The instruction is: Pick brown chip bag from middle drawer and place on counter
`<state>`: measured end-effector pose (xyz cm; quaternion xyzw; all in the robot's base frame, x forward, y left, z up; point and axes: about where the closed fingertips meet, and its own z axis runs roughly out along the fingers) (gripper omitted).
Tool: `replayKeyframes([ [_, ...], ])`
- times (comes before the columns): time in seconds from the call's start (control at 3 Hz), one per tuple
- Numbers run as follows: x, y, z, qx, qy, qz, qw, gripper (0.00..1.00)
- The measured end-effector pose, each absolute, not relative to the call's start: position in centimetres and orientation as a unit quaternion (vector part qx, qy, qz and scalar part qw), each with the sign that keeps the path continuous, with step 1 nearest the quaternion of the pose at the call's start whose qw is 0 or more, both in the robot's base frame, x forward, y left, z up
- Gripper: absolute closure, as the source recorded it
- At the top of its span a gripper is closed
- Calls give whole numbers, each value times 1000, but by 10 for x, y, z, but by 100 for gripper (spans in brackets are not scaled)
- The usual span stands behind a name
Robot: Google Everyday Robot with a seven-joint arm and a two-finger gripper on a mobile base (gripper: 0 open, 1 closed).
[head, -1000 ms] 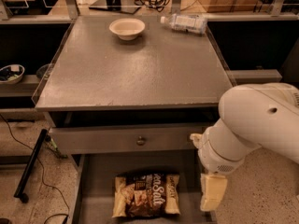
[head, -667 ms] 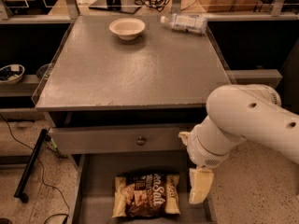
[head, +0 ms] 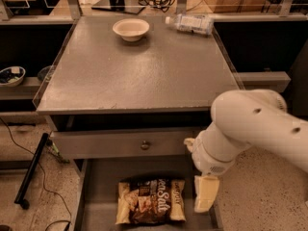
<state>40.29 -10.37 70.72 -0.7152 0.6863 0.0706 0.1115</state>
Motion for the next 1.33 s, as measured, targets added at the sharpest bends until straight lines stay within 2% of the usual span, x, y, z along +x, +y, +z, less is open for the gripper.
replayKeyframes([
  [1.0,408,-66,619,-742,660,109,47,0],
  [1.33,408,-66,619,-742,660,109,47,0],
])
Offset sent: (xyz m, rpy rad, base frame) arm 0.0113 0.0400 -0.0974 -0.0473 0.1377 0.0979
